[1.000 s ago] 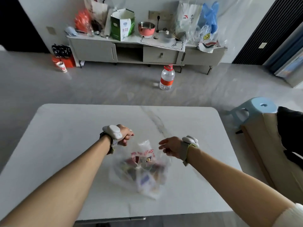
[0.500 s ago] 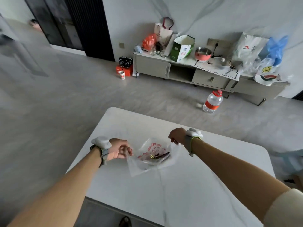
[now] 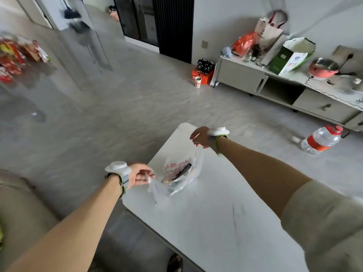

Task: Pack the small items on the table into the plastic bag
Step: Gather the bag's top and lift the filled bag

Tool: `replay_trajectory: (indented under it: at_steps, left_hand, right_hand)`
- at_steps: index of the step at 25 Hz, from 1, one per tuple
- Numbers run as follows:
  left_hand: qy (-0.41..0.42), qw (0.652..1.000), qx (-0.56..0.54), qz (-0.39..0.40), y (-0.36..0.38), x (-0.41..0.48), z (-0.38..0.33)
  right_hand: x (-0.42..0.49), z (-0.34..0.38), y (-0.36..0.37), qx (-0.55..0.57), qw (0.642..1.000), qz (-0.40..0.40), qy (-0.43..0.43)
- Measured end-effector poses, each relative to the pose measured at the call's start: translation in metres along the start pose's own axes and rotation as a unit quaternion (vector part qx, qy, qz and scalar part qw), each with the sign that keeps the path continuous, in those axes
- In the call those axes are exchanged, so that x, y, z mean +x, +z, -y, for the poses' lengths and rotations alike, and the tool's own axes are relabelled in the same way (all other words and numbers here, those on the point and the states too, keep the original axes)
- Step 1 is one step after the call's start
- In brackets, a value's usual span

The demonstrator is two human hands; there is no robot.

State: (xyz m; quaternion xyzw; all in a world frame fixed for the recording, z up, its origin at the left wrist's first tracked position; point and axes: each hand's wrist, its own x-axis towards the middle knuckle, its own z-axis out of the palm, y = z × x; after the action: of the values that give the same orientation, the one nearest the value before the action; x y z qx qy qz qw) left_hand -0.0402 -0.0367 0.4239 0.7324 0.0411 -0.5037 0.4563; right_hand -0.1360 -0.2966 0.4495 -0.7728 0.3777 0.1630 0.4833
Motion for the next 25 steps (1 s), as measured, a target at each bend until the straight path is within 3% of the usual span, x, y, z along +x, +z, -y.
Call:
replay_trajectory:
  at_steps: [4, 8, 15, 25]
  left_hand:
    - [0.025, 0.995, -0.079, -0.058, -0.036, 0.02, -0.006]
    - [0.012, 0.994, -0.085, -0.067, -0.053, 0.038, -0.003]
    - [-0.022, 0.997, -0.077, -0.006, -0.028, 0.075, 0.004]
    - [-0.038, 0.997, -0.032, -0.058, -0.036, 0.1, -0.004]
  right_hand:
    - [0.044, 0.045, 0.014, -0.049, 0.999, -0.001, -0.014]
    - [0.079, 0.066, 0.032, -0.115, 0.993, 0.008, -0.027]
    - [0.107, 0.044, 0.064, -0.19, 0.982, 0.008, -0.017]
    - [0.16, 0.022, 0.087, -0.299, 0.953, 0.044, 0.013]
